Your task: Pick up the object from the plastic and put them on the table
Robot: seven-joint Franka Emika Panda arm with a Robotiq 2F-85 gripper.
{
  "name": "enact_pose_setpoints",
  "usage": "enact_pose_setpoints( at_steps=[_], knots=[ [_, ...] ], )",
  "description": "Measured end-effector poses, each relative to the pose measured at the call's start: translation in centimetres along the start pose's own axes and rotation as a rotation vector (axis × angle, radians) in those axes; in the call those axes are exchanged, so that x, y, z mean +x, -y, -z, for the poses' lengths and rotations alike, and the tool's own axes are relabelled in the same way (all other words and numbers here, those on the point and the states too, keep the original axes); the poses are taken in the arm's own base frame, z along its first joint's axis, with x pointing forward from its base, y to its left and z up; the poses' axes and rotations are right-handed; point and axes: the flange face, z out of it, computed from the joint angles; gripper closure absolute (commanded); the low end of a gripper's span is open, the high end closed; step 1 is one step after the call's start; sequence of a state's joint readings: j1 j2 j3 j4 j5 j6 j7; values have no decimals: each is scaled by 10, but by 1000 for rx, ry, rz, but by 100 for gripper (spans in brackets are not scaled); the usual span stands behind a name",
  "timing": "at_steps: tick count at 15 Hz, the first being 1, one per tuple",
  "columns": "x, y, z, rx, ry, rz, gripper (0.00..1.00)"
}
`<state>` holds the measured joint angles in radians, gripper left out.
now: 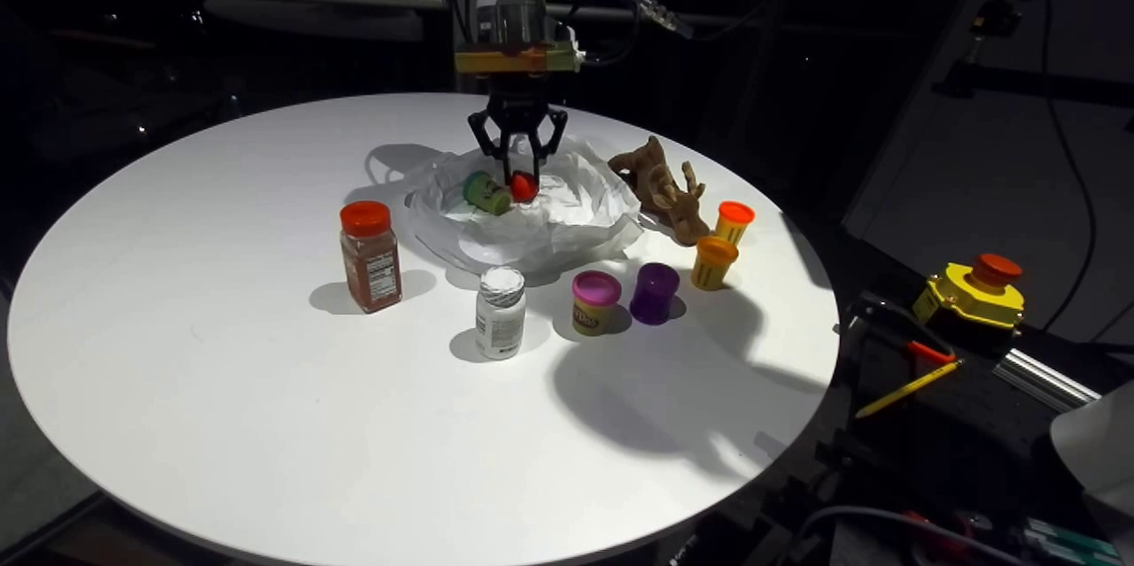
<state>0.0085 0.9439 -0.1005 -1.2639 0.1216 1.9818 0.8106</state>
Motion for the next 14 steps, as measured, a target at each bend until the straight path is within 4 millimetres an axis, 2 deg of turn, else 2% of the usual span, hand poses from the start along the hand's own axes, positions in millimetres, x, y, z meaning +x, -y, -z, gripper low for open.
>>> enact_pose_setpoints(
  at_steps=[3, 6, 10, 14],
  knots=[
    [-3, 5, 19, 44, -40, 8, 85],
    [-23, 9, 45, 85, -76, 28, 85],
    [-82, 11, 78, 123, -98, 94, 85],
    [-164, 10, 89, 126, -88, 223, 85]
  ],
)
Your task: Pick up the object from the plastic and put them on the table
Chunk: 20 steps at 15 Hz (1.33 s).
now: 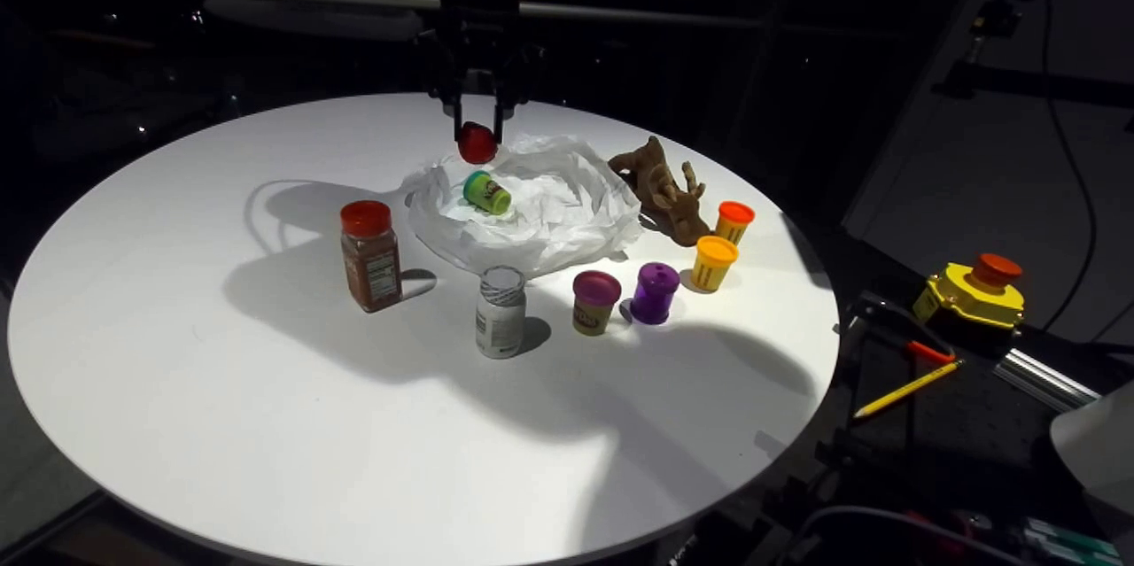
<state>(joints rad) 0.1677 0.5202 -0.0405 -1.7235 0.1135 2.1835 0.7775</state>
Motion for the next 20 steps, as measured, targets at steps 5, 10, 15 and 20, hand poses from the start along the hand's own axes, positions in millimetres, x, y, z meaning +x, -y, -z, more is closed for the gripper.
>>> enact_pose_setpoints(
  at_steps=[5, 10, 15, 20],
  knots=[
    [-109, 12, 3, 20, -23, 216, 85],
    [-160, 23, -12, 41, -22, 345, 85],
    [-138, 21, -54, 36, 4, 406, 85],
    [-113, 35, -84, 39, 11, 449, 27]
  ],
)
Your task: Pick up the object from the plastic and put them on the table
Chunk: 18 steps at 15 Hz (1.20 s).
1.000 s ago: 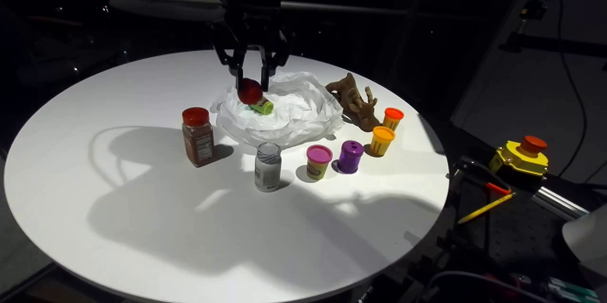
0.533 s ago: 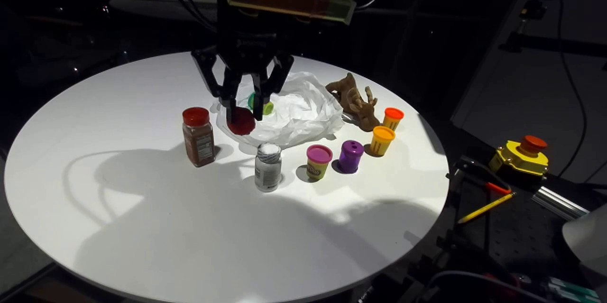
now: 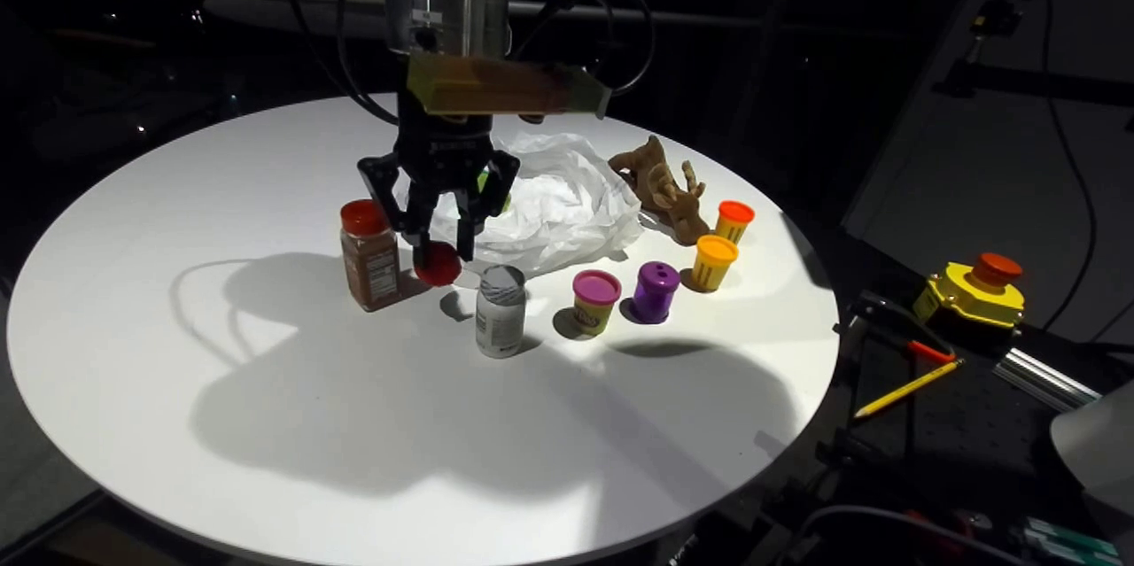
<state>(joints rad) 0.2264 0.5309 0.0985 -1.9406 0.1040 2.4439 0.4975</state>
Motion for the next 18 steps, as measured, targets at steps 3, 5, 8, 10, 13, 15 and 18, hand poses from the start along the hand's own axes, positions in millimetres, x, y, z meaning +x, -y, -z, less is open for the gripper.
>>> enact_pose_setpoints(
  at_steps=[3, 5, 8, 10, 13, 15, 18],
  knots=[
    [7, 2, -1, 3, -4, 16, 3],
    [11, -1, 5, 5, -14, 14, 0],
    [23, -19, 20, -19, -33, 0, 0],
    [34, -42, 31, -76, -44, -1, 0],
    [56, -80, 39, -186, -56, 2, 0],
    [73, -100, 35, -245, -57, 1, 0],
    [100, -115, 17, -300, -57, 0, 0]
  ],
)
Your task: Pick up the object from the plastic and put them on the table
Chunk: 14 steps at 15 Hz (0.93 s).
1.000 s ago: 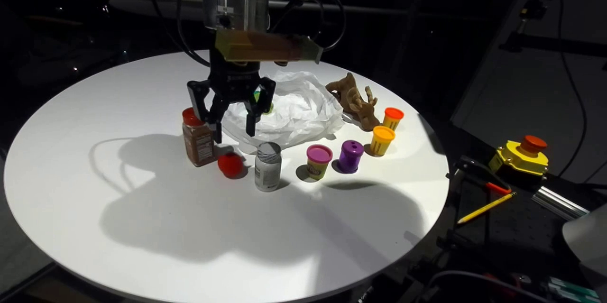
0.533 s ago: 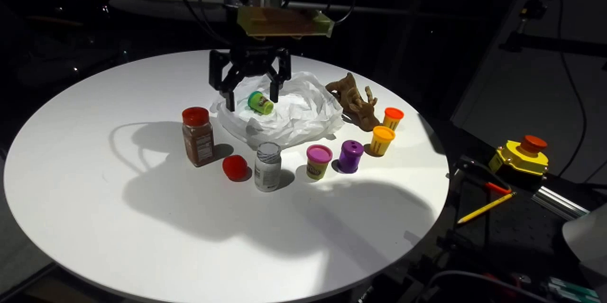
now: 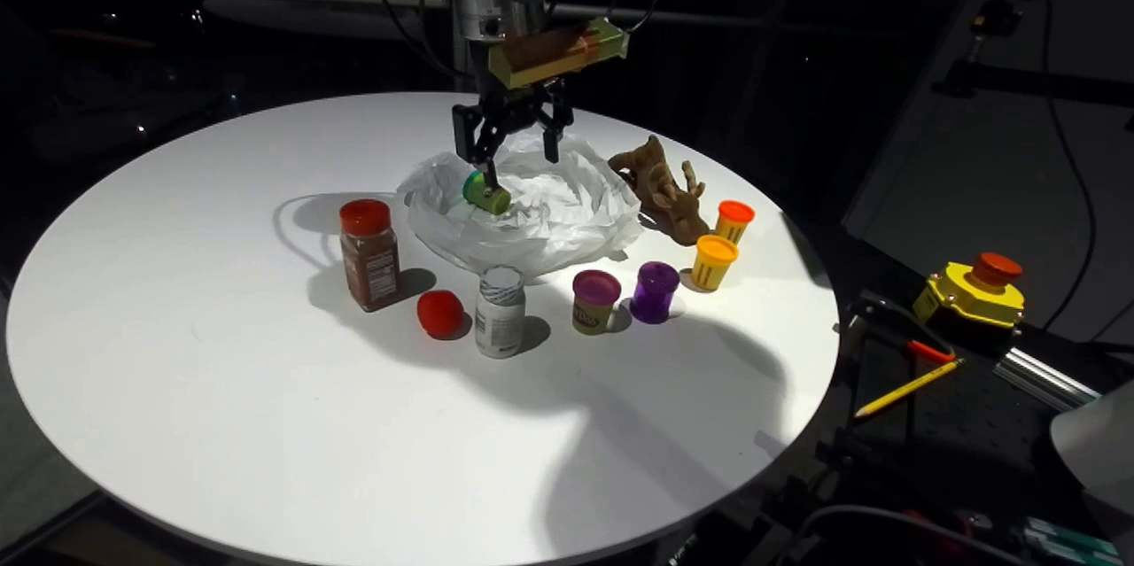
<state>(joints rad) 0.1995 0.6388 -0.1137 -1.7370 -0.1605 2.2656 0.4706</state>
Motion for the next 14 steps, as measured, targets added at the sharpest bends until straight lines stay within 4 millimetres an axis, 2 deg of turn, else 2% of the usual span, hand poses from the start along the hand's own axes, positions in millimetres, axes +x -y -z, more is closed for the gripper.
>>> enact_pose_setpoints(
  at_steps=[4, 7, 8, 9, 14],
  knots=[
    [29, 7, -29, -20, -7, -1, 0],
    [47, 13, -38, -29, -11, -5, 0],
    [52, 14, -39, -31, -14, -7, 25],
    [57, 14, -40, -33, -15, -9, 27],
    [72, 16, -43, -44, -10, -3, 65]
  ],
)
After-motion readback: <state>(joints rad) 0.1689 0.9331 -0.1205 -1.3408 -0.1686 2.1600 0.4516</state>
